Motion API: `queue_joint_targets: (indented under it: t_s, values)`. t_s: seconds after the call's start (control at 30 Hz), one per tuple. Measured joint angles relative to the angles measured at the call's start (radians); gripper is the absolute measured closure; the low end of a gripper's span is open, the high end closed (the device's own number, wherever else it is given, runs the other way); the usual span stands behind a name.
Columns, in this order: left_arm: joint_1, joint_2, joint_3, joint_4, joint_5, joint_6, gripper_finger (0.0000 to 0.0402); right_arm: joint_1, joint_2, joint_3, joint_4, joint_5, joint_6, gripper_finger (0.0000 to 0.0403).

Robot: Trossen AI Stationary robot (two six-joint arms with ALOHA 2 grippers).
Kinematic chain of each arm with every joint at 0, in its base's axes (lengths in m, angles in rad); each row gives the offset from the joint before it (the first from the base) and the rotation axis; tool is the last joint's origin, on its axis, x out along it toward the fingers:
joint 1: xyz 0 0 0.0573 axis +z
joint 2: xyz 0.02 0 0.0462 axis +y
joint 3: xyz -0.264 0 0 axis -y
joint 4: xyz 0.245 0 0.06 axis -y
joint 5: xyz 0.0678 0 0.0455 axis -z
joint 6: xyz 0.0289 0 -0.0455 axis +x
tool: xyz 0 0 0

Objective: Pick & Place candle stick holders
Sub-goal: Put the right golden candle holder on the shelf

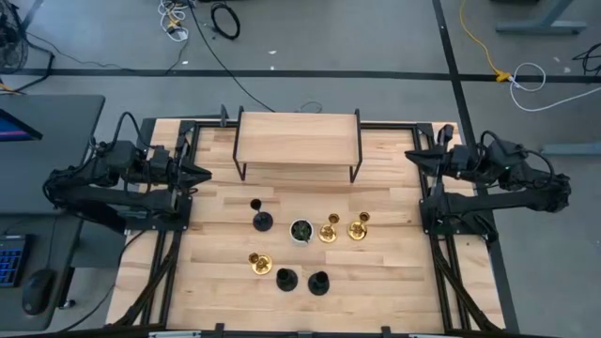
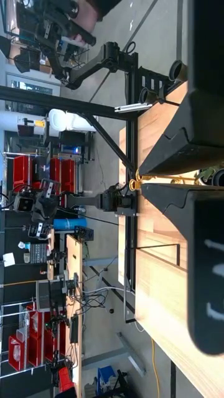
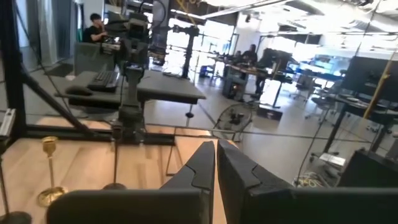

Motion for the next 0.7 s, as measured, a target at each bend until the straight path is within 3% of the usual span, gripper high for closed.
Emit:
queue_joint_targets:
  t_s: [0.43,0.7]
  values:
    - [0.0,0.0,0.0,0.034,0.0,0.008,0.0367,0.0,0.0,0.0,0.114,0.007,-0.002,0.0381]
    - [0.0,0.0,0.0,0.034,0.0,0.008,0.0367,0.0,0.022,-0.018,0.146,-0.078,0.08,0.0381]
